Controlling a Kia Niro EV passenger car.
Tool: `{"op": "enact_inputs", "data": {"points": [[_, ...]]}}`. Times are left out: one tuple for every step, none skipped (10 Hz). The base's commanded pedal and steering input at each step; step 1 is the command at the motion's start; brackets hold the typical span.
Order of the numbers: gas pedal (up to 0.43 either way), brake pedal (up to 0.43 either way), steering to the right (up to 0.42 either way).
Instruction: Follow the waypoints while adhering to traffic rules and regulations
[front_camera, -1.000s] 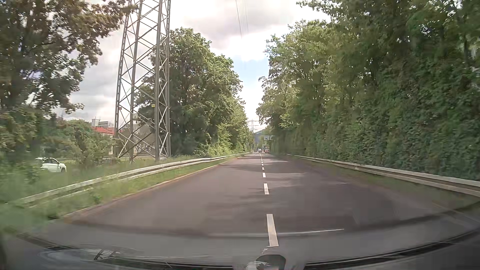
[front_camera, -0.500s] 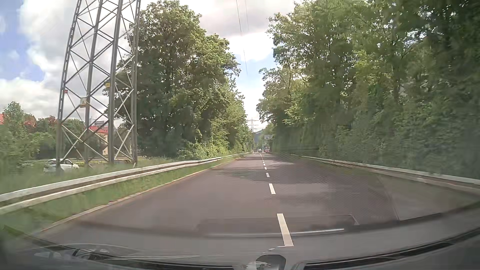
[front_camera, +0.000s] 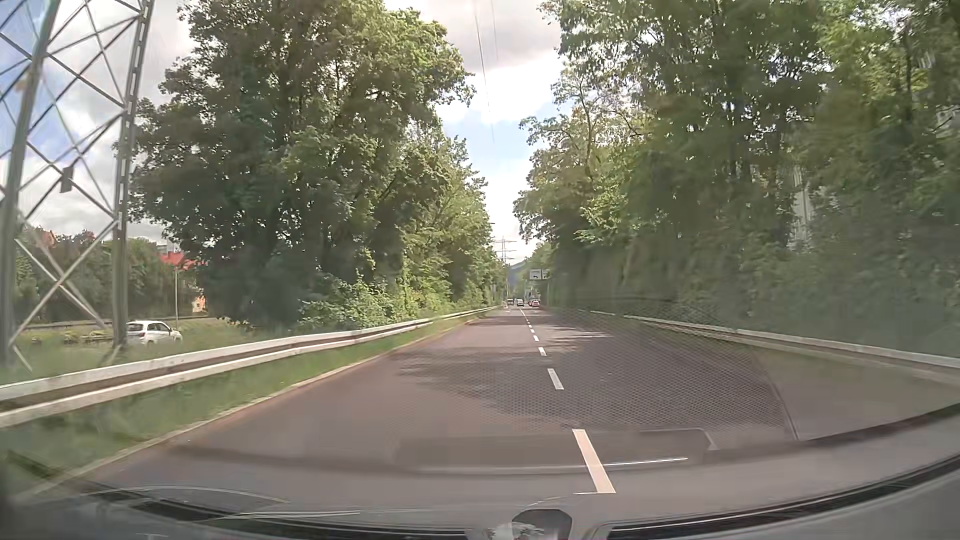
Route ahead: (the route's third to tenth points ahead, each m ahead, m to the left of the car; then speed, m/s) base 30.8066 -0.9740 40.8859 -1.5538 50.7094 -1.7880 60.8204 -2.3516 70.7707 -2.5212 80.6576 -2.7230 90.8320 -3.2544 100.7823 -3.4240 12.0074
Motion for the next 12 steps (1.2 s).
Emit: {"op": "enact_inputs", "data": {"points": [[0.059, 0.0, 0.001], [0.059, 0.0, 0.001], [0.059, 0.0, 0.001], [0.059, 0.0, 0.001], [0.059, 0.0, 0.001], [0.059, 0.0, 0.001], [0.059, 0.0, 0.001], [0.059, 0.0, 0.001], [0.059, 0.0, 0.003], [0.059, 0.0, 0.004], [0.059, 0.0, 0.004], [0.059, 0.0, 0.004]]}}
